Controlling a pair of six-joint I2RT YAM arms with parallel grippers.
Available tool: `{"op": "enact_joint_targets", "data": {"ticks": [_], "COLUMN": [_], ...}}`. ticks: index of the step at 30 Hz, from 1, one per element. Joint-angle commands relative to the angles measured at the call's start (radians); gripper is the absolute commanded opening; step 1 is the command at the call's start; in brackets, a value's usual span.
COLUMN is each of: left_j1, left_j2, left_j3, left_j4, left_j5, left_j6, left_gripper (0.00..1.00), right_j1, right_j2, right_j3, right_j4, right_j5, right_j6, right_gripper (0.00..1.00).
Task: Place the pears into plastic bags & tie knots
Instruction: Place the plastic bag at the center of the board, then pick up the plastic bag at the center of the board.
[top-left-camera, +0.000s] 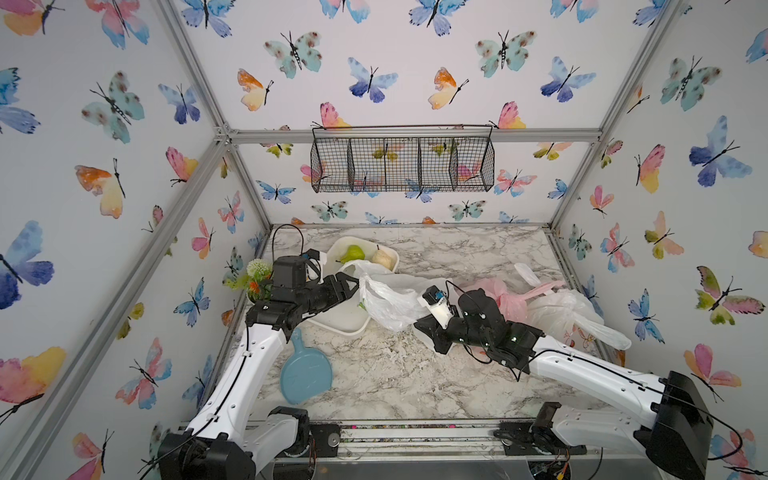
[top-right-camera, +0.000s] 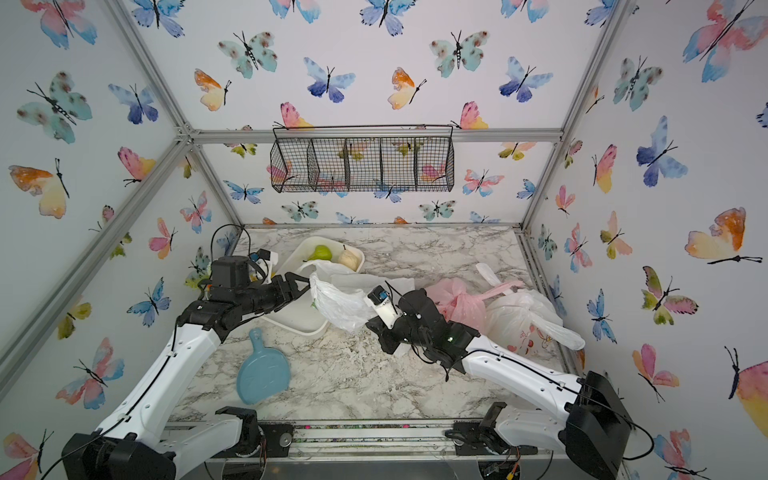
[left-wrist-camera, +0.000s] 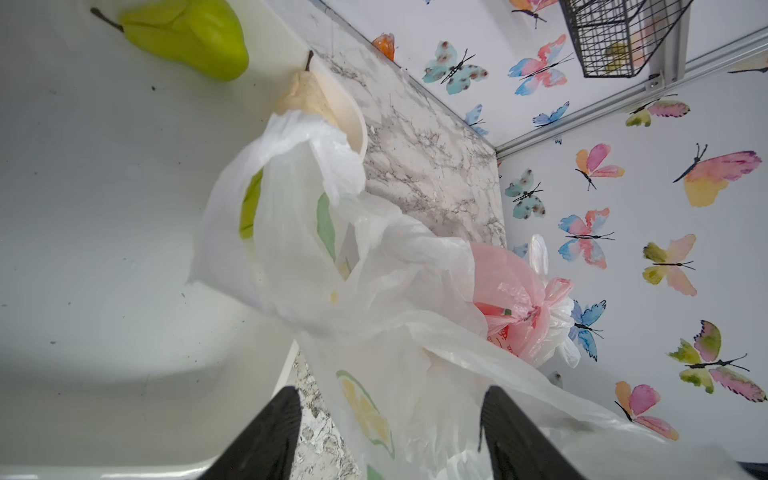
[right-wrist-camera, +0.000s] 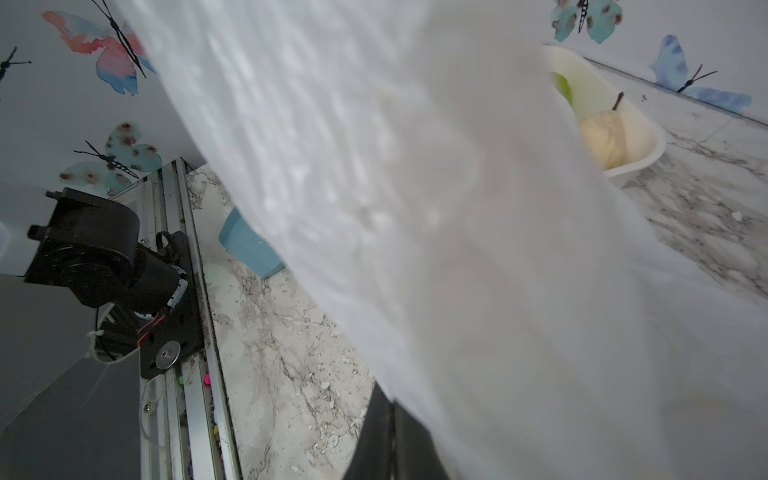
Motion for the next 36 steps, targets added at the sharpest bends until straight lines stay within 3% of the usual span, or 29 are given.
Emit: {"op": "enact_joint_targets", "data": {"ticks": [1, 3, 7, 10, 14, 19, 24, 27, 30, 36], "left_j1": [0.011, 0.011, -0.006, -0.054, -0.128, -0.137, -0.135, -0.135, -0.135, -0.141], "left_j2": [-0.031, -0.050, -0.071, -0.037, -0.001, 0.026, 0.054, 0.040, 0.037, 0.036], "left_j3": [-0.010, -0.053, -0.220, -0.273, -0.311, -0.399, -0.295, -0.231, -0.150, -0.038], "left_j4": [-0.066, -0.030, 0.287, 0.419, 0.505, 0.838, 0.855, 0.785, 0.657, 0.546], "left_j5": [0.030, 0.047, 0.133, 0.132, 0.112, 0.111, 0.158, 0.186, 0.218, 0.316], "left_j6": [-0.010, -0.043, -0.239, -0.312, -0.340, -0.445, -0.262, -0.086, 0.105, 0.335], "left_gripper": [0.70, 0.71, 0.74, 0.71, 0.59, 0.26, 0.04, 0.00, 0.00, 0.00], "right_j1": [0.004, 0.002, 0.003, 0.002, 0.002, 0.002, -0.001, -0.015, -0.064, -0.245], "right_j2": [-0.009, -0.009, -0.012, -0.015, -0.012, -0.007, -0.124, -0.130, -0.120, -0.050], "right_j3": [-0.037, -0.041, -0.047, -0.044, -0.036, 0.000, 0.029, 0.152, 0.276, 0.509], "right_j4": [0.088, 0.107, 0.110, 0.108, 0.126, 0.026, -0.044, -0.184, -0.288, -0.420], "right_j5": [-0.027, -0.055, -0.089, -0.083, -0.077, -0.183, -0.144, -0.143, -0.159, -0.107], "right_j6": [0.053, 0.067, 0.082, 0.090, 0.104, 0.100, 0.086, 0.070, 0.059, 0.120], "right_gripper": [0.06, 0.06, 0.09, 0.12, 0.15, 0.28, 0.59, 0.71, 0.74, 0.78]}}
